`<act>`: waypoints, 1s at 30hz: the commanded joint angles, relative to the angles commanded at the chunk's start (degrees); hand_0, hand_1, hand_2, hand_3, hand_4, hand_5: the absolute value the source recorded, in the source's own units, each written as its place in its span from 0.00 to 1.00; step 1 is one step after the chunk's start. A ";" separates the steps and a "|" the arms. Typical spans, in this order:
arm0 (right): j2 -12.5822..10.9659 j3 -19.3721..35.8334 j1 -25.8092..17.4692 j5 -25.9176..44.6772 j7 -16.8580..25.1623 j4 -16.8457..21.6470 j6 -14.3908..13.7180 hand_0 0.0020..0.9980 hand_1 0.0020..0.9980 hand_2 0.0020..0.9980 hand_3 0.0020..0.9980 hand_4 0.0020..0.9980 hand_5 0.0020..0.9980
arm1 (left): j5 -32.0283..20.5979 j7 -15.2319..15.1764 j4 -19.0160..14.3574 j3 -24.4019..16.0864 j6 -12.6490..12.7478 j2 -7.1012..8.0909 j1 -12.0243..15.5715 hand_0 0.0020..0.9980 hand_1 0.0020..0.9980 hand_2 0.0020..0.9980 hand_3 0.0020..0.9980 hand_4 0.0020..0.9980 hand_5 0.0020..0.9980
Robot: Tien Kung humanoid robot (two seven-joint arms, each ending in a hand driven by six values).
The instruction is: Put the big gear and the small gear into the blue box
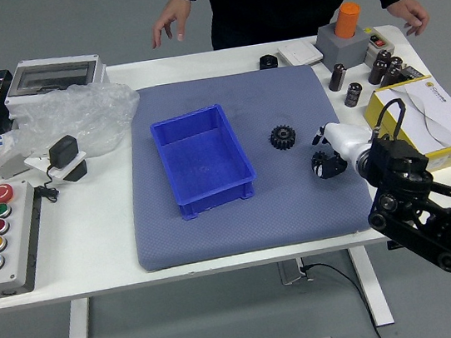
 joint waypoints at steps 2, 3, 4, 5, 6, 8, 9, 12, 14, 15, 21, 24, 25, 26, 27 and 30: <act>0.08 -0.13 -0.02 -0.11 0.00 -0.22 -0.14 0.67 0.60 0.76 0.74 0.71 0.22 | 0.02 0.01 0.00 -0.04 -0.01 -0.04 -0.02 0.81 0.79 0.80 0.83 0.62 0.27; 0.10 -0.18 -0.01 -0.19 0.00 -0.30 -0.21 0.67 0.60 0.76 0.74 0.71 0.22 | 0.05 0.00 0.00 -0.07 -0.02 -0.05 -0.04 0.81 0.79 0.80 0.83 0.62 0.27; 0.12 -0.21 0.00 -0.25 0.00 -0.38 -0.26 0.67 0.60 0.76 0.74 0.71 0.22 | 0.05 -0.01 0.00 -0.09 -0.03 -0.06 -0.07 0.81 0.79 0.80 0.83 0.62 0.27; 0.14 -0.24 0.01 -0.30 0.00 -0.44 -0.28 0.67 0.60 0.76 0.74 0.71 0.22 | 0.06 -0.01 0.00 -0.11 -0.03 -0.06 -0.09 0.81 0.79 0.80 0.83 0.62 0.27; 0.15 -0.30 0.05 -0.37 0.00 -0.51 -0.28 0.67 0.60 0.76 0.74 0.71 0.22 | 0.07 -0.01 0.00 -0.13 -0.03 -0.06 -0.11 0.81 0.79 0.80 0.83 0.62 0.27; 0.19 -0.40 0.12 -0.51 0.00 -0.63 -0.29 0.67 0.59 0.73 0.71 0.71 0.23 | 0.06 -0.01 0.00 -0.13 -0.03 -0.06 -0.14 0.81 0.79 0.80 0.83 0.62 0.27; 0.21 -0.44 0.14 -0.58 0.00 -0.68 -0.30 0.67 0.59 0.73 0.71 0.71 0.23 | 0.04 0.00 0.00 -0.12 -0.03 -0.07 -0.15 0.81 0.79 0.80 0.83 0.62 0.27; 0.24 -0.59 0.19 -0.72 0.00 -0.87 -0.41 0.64 0.55 0.69 0.67 0.71 0.25 | -0.05 0.02 0.00 -0.04 0.00 -0.07 -0.13 0.81 0.79 0.80 0.83 0.62 0.27; 0.28 -0.66 0.19 -0.80 0.00 -1.00 -0.48 0.64 0.55 0.69 0.67 0.71 0.25 | -0.10 0.03 0.00 0.01 0.02 -0.06 -0.10 0.81 0.79 0.80 0.83 0.62 0.27; 0.29 -0.69 0.18 -0.85 0.00 -1.06 -0.52 0.64 0.55 0.69 0.67 0.71 0.25 | -0.13 0.04 0.00 0.04 0.03 -0.06 -0.09 0.81 0.79 0.80 0.83 0.62 0.27; 0.48 -0.91 -0.01 -1.28 0.00 -1.44 -0.81 0.63 0.52 0.63 0.64 0.69 0.26 | -0.06 0.03 0.00 0.01 0.01 -0.04 -0.03 0.81 0.79 0.80 0.83 0.62 0.27; 0.55 -1.10 -0.15 -1.42 0.00 -1.64 -0.76 0.63 0.52 0.63 0.64 0.69 0.26 | 0.07 0.01 0.00 -0.08 -0.03 -0.06 -0.02 0.81 0.79 0.80 0.83 0.62 0.27; 0.57 -1.15 -0.19 -1.45 0.00 -1.69 -0.74 0.63 0.50 0.60 0.63 0.69 0.27 | 0.09 0.01 0.00 -0.10 -0.03 -0.07 -0.02 0.81 0.79 0.80 0.83 0.62 0.27; 0.59 -1.20 -0.22 -1.50 0.00 -1.73 -0.75 0.63 0.50 0.60 0.63 0.69 0.27 | 0.10 0.01 0.00 -0.11 -0.04 -0.07 -0.01 0.81 0.79 0.80 0.83 0.62 0.27; 0.61 -1.25 -0.25 -1.58 0.00 -1.77 -0.81 0.63 0.50 0.60 0.63 0.69 0.27 | 0.12 0.01 0.00 -0.12 -0.04 -0.06 0.00 0.81 0.79 0.80 0.83 0.62 0.27; 0.67 -1.36 -0.31 -2.01 0.00 -1.84 -1.17 0.63 0.50 0.60 0.63 0.69 0.27 | 0.14 0.01 0.00 -0.14 -0.04 -0.02 0.04 0.81 0.79 0.80 0.83 0.62 0.27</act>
